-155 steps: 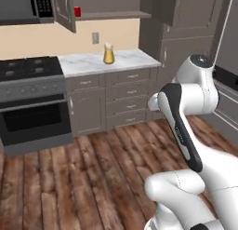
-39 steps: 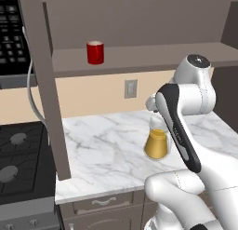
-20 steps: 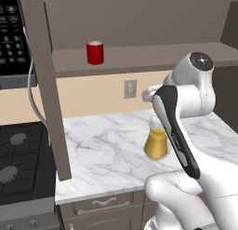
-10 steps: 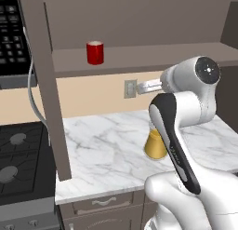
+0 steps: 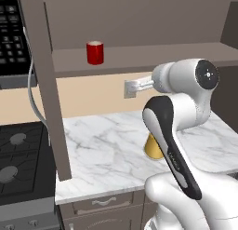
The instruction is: There is a tray on the dining counter. Grab the cup, mug, and pitcher and place them on the tray. The pitcher may be placed next to the tray if it cannot fit the tray.
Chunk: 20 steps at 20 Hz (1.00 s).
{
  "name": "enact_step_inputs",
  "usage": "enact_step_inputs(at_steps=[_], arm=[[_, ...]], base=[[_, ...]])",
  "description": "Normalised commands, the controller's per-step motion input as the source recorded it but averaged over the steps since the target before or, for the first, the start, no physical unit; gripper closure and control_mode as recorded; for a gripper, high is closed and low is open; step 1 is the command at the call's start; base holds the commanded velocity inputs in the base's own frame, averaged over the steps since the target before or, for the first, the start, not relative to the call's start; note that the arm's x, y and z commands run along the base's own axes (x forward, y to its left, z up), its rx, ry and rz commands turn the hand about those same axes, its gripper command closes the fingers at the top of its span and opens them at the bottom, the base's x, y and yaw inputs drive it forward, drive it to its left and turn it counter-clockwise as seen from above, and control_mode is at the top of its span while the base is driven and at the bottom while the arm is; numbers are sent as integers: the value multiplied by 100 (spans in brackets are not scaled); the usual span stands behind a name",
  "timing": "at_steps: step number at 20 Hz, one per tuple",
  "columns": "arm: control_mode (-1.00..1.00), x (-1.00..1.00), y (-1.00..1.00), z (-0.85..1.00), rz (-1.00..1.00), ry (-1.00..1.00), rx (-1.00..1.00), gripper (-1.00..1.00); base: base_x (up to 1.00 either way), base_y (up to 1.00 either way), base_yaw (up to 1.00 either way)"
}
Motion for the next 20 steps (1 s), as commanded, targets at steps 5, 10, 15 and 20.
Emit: enact_step_inputs(at_steps=[5,10,15,20], arm=[[-100,26,22,6,12,0,18,-100],[-100,15,20,1,2,0,8,-100],[-100,2,12,12,-2,0,1,-100],[-100,0,8,29,-3,0,0,-100]], base=[[0,0,0],[0,0,0],[0,0,0],[0,0,0]])
